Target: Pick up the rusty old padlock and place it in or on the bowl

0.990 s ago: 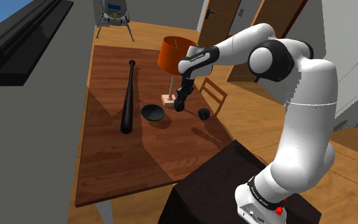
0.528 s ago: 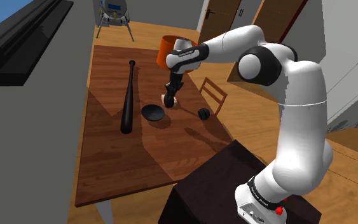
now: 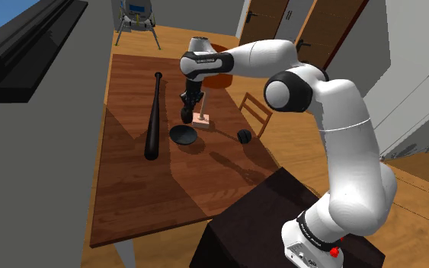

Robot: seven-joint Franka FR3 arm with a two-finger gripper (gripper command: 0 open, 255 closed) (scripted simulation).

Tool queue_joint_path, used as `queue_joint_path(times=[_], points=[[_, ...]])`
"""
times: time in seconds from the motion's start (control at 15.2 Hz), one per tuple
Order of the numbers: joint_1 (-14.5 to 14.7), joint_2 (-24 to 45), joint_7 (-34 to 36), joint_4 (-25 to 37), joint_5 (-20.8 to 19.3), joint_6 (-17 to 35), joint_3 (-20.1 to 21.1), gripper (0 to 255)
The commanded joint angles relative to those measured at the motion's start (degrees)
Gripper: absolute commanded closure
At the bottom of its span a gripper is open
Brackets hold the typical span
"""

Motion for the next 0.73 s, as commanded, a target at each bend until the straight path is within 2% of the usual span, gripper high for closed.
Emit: queue_joint_path(times=[0.0,0.66], points=[[0.10,1.21,0.21,0.88,0.00,0.25,0.01,255],[0.01,5.40,0.07,0.35,0.09,4.97,0.20,255]])
